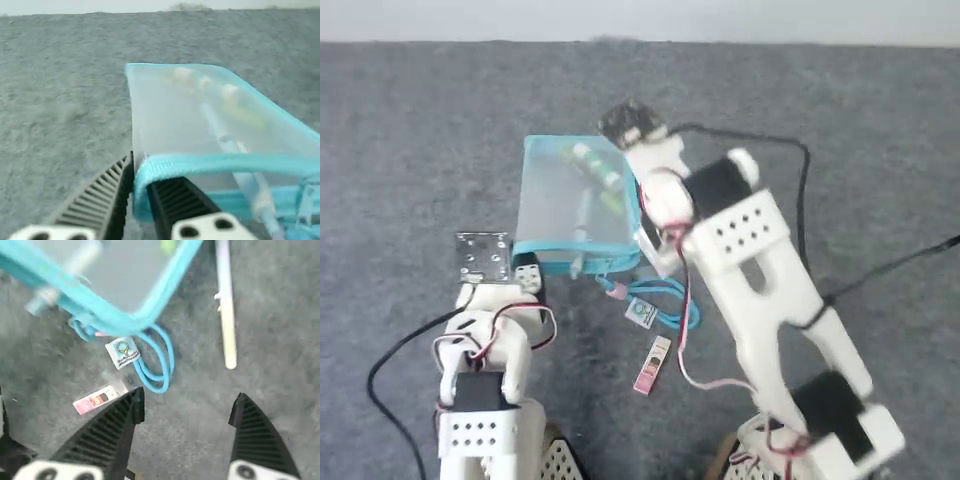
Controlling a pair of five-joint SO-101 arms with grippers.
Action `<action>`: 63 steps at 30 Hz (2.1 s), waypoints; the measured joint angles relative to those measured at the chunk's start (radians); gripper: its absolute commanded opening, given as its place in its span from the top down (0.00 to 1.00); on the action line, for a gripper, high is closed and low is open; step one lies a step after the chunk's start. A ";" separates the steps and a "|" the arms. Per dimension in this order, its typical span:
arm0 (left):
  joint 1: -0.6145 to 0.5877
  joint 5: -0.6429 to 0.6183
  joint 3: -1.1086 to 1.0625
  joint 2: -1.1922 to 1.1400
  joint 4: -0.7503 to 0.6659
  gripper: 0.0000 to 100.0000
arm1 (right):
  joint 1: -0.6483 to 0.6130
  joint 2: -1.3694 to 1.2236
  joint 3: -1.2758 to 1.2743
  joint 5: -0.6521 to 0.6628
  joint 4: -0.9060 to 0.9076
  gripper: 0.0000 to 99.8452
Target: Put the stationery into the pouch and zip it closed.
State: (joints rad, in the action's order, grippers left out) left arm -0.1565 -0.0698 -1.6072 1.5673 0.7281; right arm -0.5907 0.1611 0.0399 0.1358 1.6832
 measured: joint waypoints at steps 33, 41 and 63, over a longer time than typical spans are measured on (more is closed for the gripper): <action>0.051 0.104 0.052 0.000 0.037 0.99 | 0.310 -0.278 -0.324 0.192 -0.480 0.73; 0.043 0.104 0.052 0.000 0.037 0.99 | 0.301 -0.281 -0.324 0.331 -0.566 0.73; 0.043 0.104 0.052 0.000 0.037 0.99 | 0.384 -0.483 -0.295 0.422 -0.686 0.99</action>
State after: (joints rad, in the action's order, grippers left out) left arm -0.1135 0.0345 -1.5551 1.5673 0.7649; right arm -0.2071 -0.3222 -0.2547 0.5577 0.9973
